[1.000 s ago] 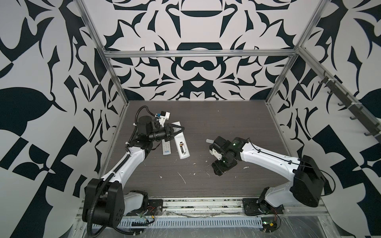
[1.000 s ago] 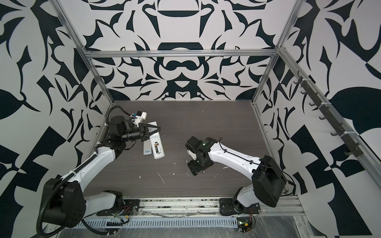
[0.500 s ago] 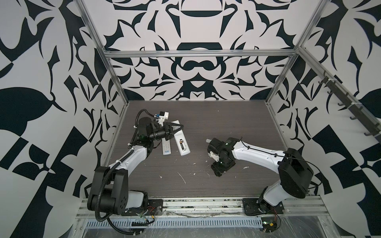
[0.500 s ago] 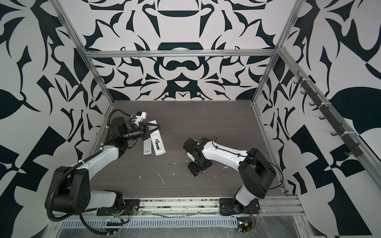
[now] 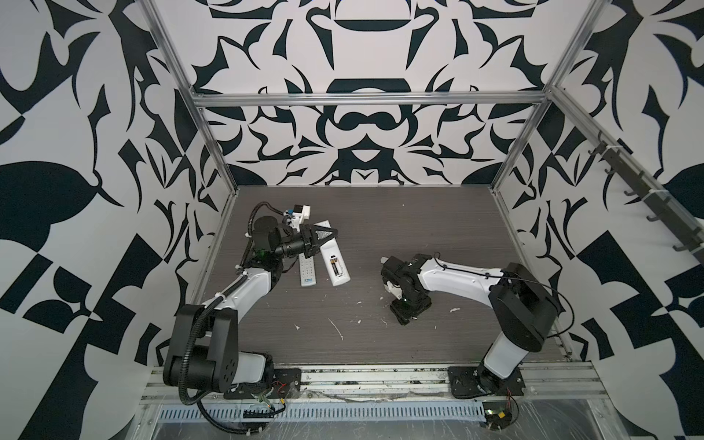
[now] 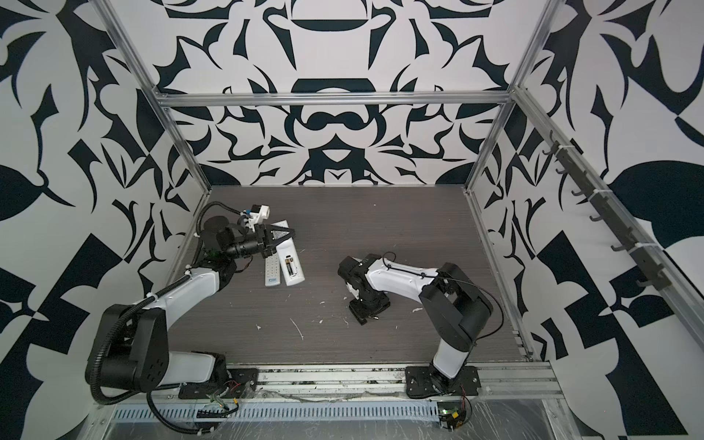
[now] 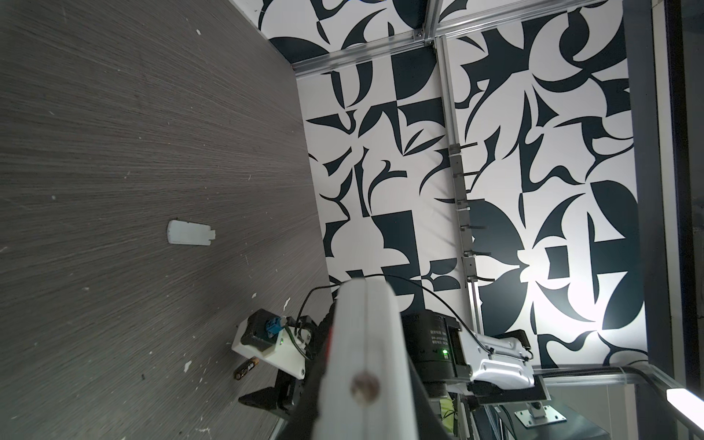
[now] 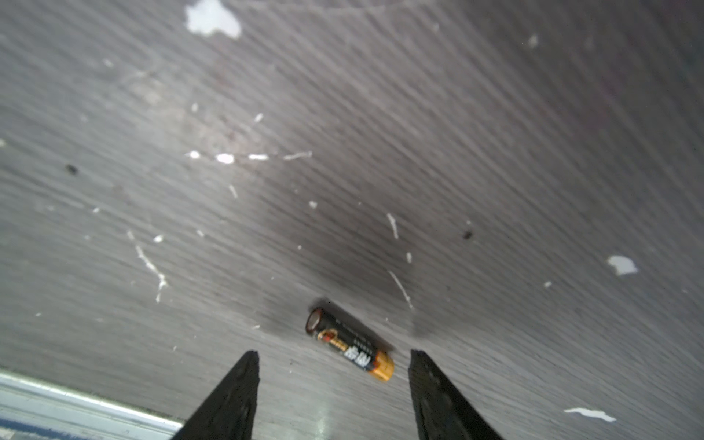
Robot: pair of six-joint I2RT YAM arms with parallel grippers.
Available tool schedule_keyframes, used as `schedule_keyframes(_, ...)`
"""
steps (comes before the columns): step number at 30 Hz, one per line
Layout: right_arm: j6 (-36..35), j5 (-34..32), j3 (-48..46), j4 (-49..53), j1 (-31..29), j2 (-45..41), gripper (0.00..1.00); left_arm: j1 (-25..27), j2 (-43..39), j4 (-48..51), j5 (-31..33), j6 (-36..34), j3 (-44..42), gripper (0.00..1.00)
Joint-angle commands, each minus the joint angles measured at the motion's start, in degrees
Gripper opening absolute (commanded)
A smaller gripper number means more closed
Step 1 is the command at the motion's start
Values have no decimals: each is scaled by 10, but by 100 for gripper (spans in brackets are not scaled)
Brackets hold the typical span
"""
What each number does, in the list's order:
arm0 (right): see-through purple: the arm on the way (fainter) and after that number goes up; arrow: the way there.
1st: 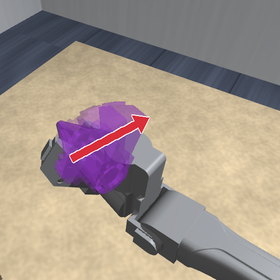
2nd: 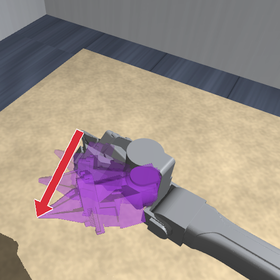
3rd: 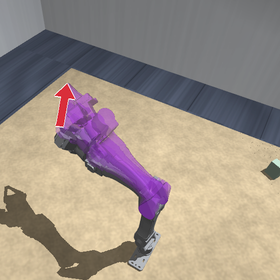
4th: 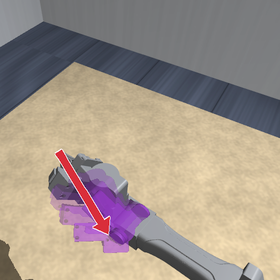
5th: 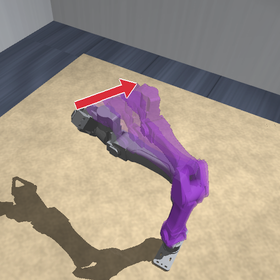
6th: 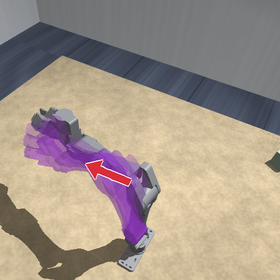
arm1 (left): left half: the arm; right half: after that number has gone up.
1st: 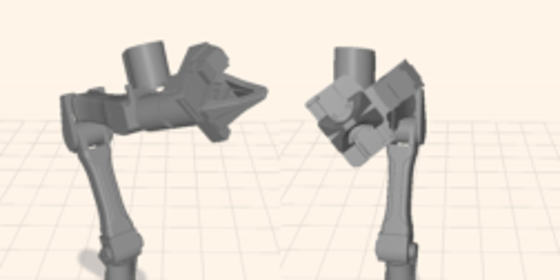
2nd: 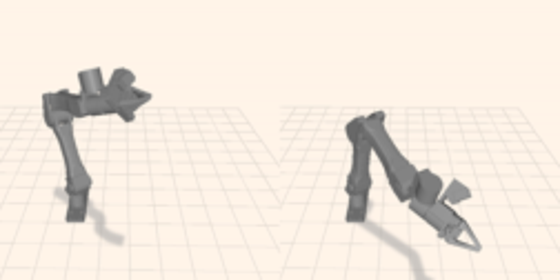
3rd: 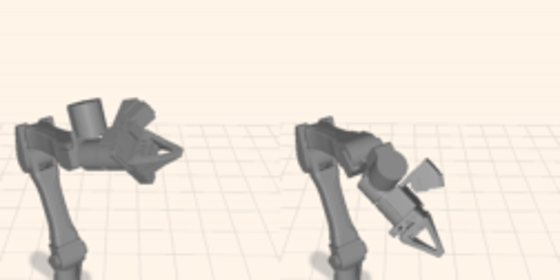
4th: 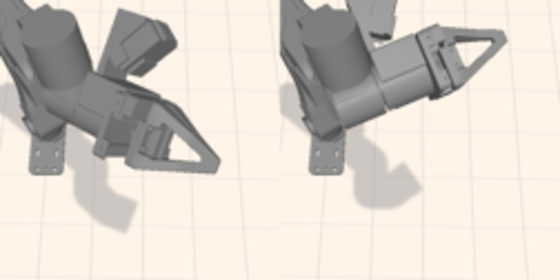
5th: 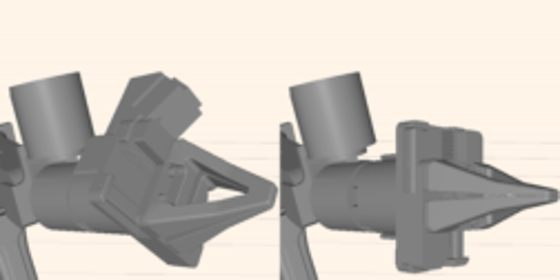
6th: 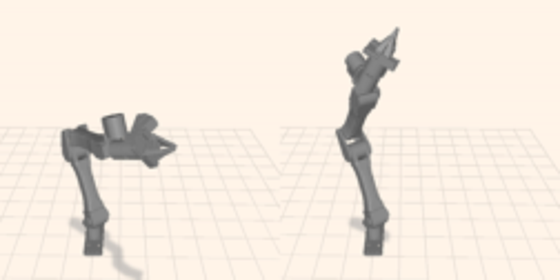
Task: Load the batteries into the remote control
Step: 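Lower the open right gripper over the second AA battery on the table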
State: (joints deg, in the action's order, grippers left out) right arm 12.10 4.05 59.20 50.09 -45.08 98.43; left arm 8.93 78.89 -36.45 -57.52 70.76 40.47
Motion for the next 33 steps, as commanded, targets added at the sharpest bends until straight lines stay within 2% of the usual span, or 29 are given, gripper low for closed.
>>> schedule_keyframes(1,-7,0,20,7,8,4,59,-5,5,-24,-13,9,15,0)
schedule_keyframes(13,-1,42,18,-4,28,43,30,-9,5,-23,-6,12,17,0)
schedule_keyframes(17,10,57,32,-13,28,60,15,-11,4,-17,-5,11,19,0)
schedule_keyframes(21,55,49,63,-24,28,63,2,-12,-2,3,-3,-1,22,0)
schedule_keyframes(25,91,33,89,-41,28,66,0,-12,-14,45,-1,-26,29,0)
schedule_keyframes(33,91,-12,93,-39,27,69,0,-12,-34,94,10,-55,28,0)
